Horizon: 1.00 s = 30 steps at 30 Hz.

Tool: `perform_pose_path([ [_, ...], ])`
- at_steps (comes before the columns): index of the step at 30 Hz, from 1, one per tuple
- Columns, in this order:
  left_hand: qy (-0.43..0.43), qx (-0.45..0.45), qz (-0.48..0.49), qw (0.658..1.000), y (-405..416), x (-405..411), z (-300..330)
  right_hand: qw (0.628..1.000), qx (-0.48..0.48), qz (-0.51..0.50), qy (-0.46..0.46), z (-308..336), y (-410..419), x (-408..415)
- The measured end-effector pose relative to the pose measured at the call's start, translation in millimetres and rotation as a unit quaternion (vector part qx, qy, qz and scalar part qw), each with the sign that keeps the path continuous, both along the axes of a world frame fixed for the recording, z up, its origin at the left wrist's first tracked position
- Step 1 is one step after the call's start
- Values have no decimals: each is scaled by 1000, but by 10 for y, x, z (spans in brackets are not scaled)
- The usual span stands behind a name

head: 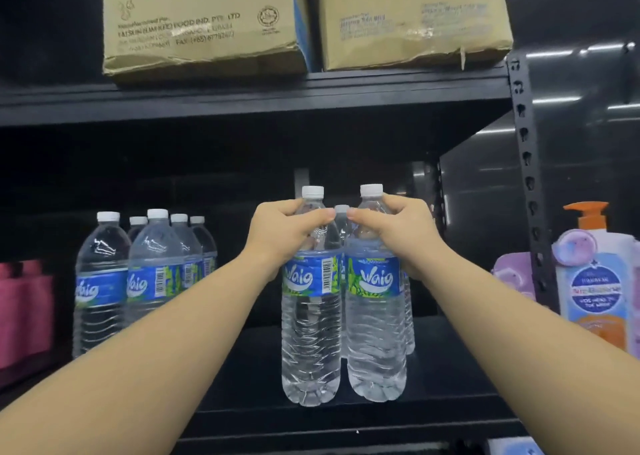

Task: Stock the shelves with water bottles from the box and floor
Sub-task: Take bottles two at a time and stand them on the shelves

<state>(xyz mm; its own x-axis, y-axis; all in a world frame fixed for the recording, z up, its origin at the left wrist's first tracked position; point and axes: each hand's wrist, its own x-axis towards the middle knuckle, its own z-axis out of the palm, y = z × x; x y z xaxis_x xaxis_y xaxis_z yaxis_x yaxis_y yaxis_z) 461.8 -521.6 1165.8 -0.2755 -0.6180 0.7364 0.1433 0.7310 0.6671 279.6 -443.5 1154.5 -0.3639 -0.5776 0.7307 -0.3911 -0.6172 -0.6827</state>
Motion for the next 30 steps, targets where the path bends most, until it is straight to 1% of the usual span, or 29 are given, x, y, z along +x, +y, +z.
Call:
perform_pose_path([
  [3, 10, 21, 4, 1000, -100, -122, -57, 999, 21, 27, -17, -25, -54, -162],
  [5, 8, 32, 15, 999, -160, -190, -69, 999, 35, 32, 9, -45, -108, -230],
  [8, -14, 44, 65, 997, -255, -266, -112, 998, 38, 14, 53, -105, -223, -268],
  [11, -3, 50, 97, 994, -332, -293, -230, 995, 48, -15, 90, -243, -323, -257],
  [15, 15, 45, 77, 996, -351, -316, -524, 994, 27, -27, 105, -508, -326, -272],
  [18, 22, 29, 82, 996, -375, -316, -784, 994, 29, -21, 100, -709, -307, -283],
  [20, 29, 17, 68, 997, -394, -304, -901, 995, 32, -20, 96, -859, -301, -271],
  [24, 47, 14, 42, 998, -407, -328, -967, 993, 12, -28, 110, -986, -255, -304],
  [27, 59, 17, 46, 997, -422, -413, -976, 992, 11, -34, 123, -954, -241, -392],
  [30, 52, 10, 53, 997, -426, -536, -990, 991, 8, -49, 128, -952, -248, -516],
])
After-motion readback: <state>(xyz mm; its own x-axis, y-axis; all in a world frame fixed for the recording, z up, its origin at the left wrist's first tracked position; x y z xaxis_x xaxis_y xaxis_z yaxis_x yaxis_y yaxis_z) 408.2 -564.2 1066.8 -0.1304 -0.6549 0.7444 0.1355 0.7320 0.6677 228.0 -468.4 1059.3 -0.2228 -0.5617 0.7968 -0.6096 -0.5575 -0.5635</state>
